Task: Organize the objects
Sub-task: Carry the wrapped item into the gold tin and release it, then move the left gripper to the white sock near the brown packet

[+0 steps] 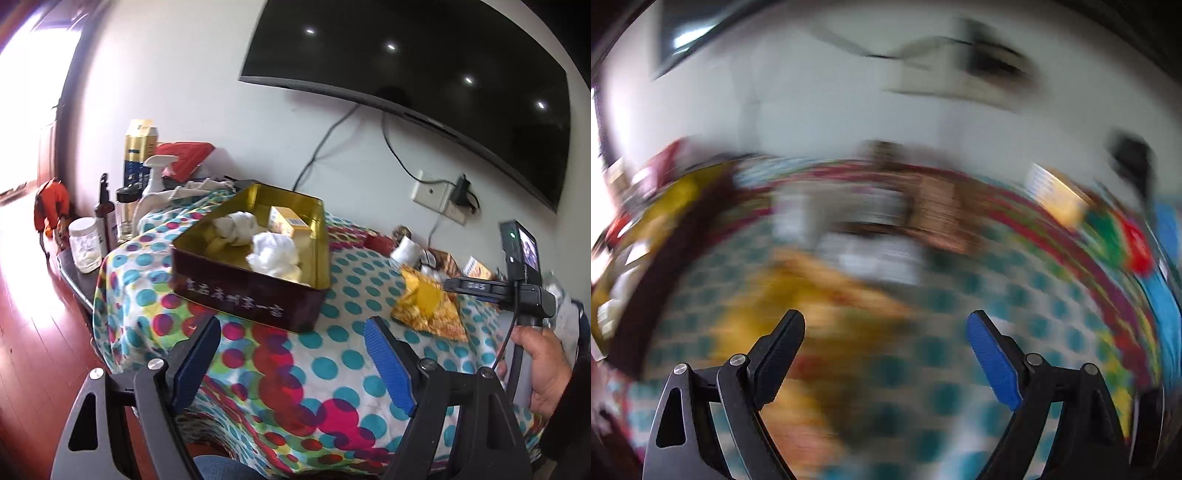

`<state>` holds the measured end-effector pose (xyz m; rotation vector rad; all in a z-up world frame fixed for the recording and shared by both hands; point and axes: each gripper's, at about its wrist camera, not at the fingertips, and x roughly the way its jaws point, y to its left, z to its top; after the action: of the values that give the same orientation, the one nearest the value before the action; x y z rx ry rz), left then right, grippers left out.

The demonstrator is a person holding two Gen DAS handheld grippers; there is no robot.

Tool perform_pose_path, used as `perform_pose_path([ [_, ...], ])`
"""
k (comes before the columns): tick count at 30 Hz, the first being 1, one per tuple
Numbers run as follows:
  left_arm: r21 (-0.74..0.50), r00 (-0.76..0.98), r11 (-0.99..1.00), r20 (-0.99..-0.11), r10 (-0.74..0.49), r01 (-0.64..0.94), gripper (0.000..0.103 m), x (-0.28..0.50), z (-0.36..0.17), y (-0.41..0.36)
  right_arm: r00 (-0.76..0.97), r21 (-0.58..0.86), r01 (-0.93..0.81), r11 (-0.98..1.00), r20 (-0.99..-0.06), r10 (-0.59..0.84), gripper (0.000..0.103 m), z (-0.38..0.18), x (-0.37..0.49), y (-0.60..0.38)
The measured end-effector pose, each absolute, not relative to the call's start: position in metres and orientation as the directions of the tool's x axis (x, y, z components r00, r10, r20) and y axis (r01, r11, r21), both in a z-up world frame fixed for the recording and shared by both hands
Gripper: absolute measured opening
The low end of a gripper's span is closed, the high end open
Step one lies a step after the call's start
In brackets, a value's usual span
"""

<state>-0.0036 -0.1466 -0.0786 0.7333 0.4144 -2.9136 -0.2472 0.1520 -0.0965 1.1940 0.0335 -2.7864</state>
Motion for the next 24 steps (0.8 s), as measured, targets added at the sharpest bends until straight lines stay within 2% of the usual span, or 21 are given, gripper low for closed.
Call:
perform_pose_path([
  [4,-0.201,-0.879,-0.970,-0.477,-0.027,0.139,0.082,-0.006,-0.084,-0.135,-0.705,0.046,-0.048,-0.998,-0.709,0.002,0.089,-0.101,-0.258,0.209],
  [7,-0.157,-0.878,-0.982,-0.478,-0.021,0.109,0.082,-0.008,-0.089,-0.122,-0.721,0.088,-0.126,-0.988,-0.692,0.030,0.099,-0.101,-0.264,0.236],
  [14,-0.090,-0.866,-0.996,-0.499,0.020,0.029,0.082,-0.043,-0.081,-0.084,-0.655,0.162,-0.224,-0.961,-0.755,0.025,0.101,-0.117,-0.278,0.263],
  [19,-0.104,-0.847,-0.994,-0.523,0.092,-0.043,0.082,-0.117,-0.058,-0.046,-0.648,0.145,-0.224,-0.964,-0.761,0.037,0.103,-0.118,-0.278,0.260],
  [24,-0.057,-0.822,-0.991,-0.554,0.130,-0.118,0.082,-0.198,-0.044,-0.008,-0.647,0.151,-0.230,-0.961,-0.761,0.035,0.103,-0.119,-0.277,0.262],
])
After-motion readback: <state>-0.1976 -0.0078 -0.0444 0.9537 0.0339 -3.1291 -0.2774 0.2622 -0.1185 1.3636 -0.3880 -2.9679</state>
